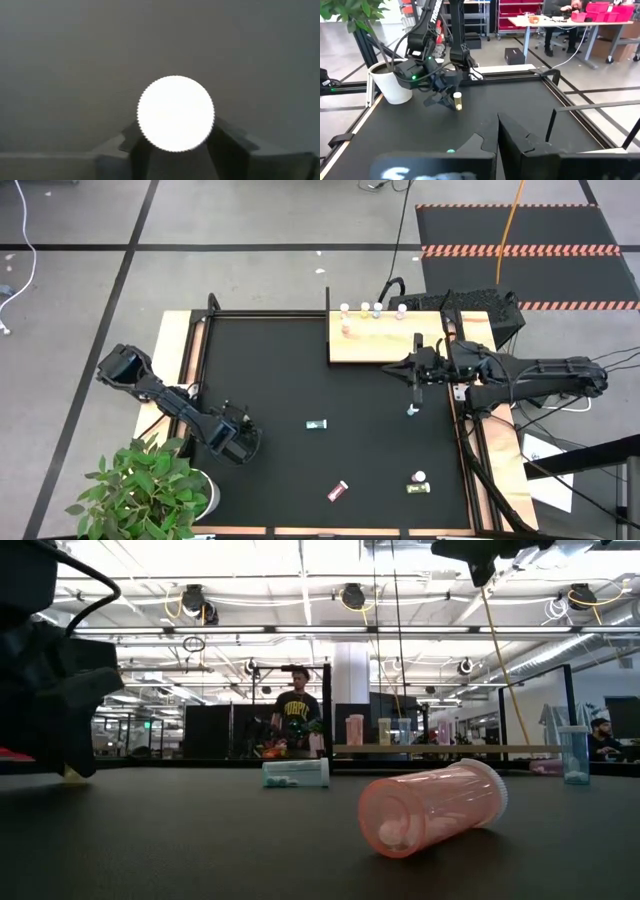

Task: Pick and place medicine bottles onto shelf by color
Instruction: Put the top yellow pill bottle aligned with the other yellow pill bottle on the shelf

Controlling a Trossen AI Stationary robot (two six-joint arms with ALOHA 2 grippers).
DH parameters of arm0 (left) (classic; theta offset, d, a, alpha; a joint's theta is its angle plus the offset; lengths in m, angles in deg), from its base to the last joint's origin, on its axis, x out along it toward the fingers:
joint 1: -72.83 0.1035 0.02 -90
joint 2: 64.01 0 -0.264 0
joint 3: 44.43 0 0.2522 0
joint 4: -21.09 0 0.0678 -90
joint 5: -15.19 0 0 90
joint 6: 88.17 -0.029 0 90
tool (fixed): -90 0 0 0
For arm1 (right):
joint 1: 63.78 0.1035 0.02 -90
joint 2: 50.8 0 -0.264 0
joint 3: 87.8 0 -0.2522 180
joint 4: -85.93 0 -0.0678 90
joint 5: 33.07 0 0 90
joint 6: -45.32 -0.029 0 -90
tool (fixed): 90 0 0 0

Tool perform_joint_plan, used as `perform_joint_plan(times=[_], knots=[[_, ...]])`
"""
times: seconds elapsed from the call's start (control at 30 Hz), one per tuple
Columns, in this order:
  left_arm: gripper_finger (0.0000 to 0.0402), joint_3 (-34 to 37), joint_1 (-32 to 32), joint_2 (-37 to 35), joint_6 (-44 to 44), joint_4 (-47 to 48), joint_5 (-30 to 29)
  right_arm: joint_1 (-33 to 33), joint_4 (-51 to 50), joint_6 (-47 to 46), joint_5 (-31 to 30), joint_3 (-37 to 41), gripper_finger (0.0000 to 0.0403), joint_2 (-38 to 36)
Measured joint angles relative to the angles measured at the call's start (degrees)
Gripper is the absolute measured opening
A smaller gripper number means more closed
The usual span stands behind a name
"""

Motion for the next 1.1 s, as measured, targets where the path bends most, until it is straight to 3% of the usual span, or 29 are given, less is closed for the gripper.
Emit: perform_joint_plan(times=[0.2, 0.37, 0.57, 0.73, 0.93, 1.1], knots=[[0.0107, -0.02, 1.73, 0.0, -1.07, -1.16, -1.28, 0.0, 0.57, -0.49, 0.0, 0.07, 0.0, 0.0], [0.0104, -0.56, 3.95, 0.0, -10.04, -7.07, -1.44, 0.02, 0.6, -1.83, 0.2, 0.07, 0.0, -0.02], [0.0112, -5.32, 8.98, 0.0, -32.81, -14.55, -1.34, -0.03, 2.17, -3.71, 4.58, 0.07, 0.0, 0.98], [0.0104, -14.25, 14.68, -0.01, -56.97, -14.93, 0.64, -0.02, 3.32, -7.6, 7.94, -1.56, 0.0007, 6.08], [0.0104, -26.83, 21.63, -0.02, -80.66, -15.03, 3.81, 0.0, 3.07, -6.59, 13.29, -7.76, 0.0074, 16.33], [0.0104, -35.05, 26.77, -0.08, -89.87, -15.92, 4.39, 0.0, 3.06, -3.36, 11.87, -13.3, 0.0148, 22.26]])
